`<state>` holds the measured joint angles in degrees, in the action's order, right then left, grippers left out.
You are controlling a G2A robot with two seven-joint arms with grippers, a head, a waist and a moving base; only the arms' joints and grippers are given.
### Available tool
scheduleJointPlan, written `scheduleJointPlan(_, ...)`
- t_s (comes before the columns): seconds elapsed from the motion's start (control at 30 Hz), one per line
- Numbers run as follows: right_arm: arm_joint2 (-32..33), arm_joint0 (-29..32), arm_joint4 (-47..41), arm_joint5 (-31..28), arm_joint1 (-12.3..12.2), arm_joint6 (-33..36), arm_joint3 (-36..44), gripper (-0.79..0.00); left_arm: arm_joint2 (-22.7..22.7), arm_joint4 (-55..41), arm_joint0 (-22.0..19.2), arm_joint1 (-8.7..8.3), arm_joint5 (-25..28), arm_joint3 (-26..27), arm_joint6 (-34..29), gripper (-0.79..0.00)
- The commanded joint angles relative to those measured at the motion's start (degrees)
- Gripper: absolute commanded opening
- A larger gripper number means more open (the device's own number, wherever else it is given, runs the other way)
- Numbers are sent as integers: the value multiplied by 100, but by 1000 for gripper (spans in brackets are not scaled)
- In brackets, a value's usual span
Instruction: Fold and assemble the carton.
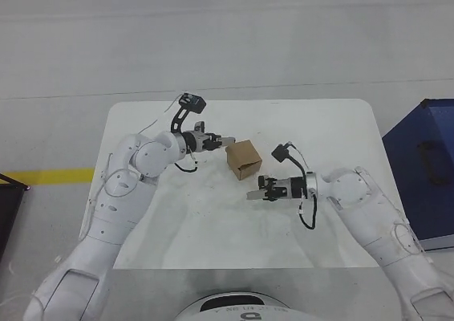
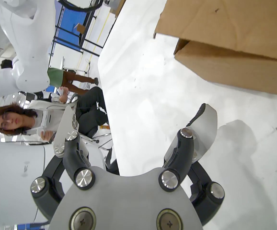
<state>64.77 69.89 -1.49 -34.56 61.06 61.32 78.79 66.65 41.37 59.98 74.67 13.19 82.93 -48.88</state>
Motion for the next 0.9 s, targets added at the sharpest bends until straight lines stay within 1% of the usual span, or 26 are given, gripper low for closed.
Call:
scheduleJointPlan(0.0, 313, 96, -242, -122, -37, -547, -123, -34, 111, -11, 124, -41, 86, 103, -36, 0)
scheduleJointPlan(0.03, 502, 141, -352, -144, -52, -892, -210, -55, 158, -6, 175, -59, 122, 140, -48, 0)
scheduleJointPlan(0.07, 670, 188, -287, -139, -62, -1324, -280, -92, 197, -4, 219, -75, 153, 169, -57, 0)
scheduleJointPlan(0.1, 736, 239, -176, -102, -59, -1667, -289, -105, 231, -4, 258, -90, 181, 195, -63, 0)
scheduleJointPlan(0.13, 768, 259, -126, -21, -49, -1955, -308, -157, 264, 14, 295, -106, 215, 214, -69, 0)
scheduleJointPlan(0.2, 701, 227, 90, 130, -16, -2343, -300, -234, 329, 39, 367, -139, 311, 254, -117, 0)
scheduleJointPlan(0.23, 610, 179, 290, 274, 6, -2478, -298, -256, 363, 70, 401, -159, 384, 276, -154, 0)
scheduleJointPlan(0.33, 222, -27, 909, 859, 108, -2956, -300, -249, 458, 242, 548, -228, 650, 371, -291, 0)
scheduleJointPlan(0.4, -50, -167, 1218, 1157, 185, -3233, -350, -240, 567, 196, 701, -275, 896, 458, -327, 0)
scheduleJointPlan(0.43, -173, -231, 1364, 1290, 221, -3348, -387, -249, 634, 164, 782, -300, 1001, 490, -338, 0)
scheduleJointPlan(0.53, -450, -404, 1613, 1588, 312, -3550, -519, -240, 783, 173, 960, -363, 1162, 560, -389, 0)
scheduleJointPlan(0.63, -603, -543, 1684, 1791, 372, -3542, -646, -249, 773, 231, 1003, -391, 1139, 559, -444, 0)
scheduleJointPlan(0.73, -687, -642, 1700, 1893, 410, -3445, -749, -271, 632, 335, 905, -381, 901, 501, -413, 0)
scheduleJointPlan(0.87, -743, -719, 1705, 1923, 439, -3293, -825, -305, 375, 382, 647, -339, 581, 312, -354, 0)
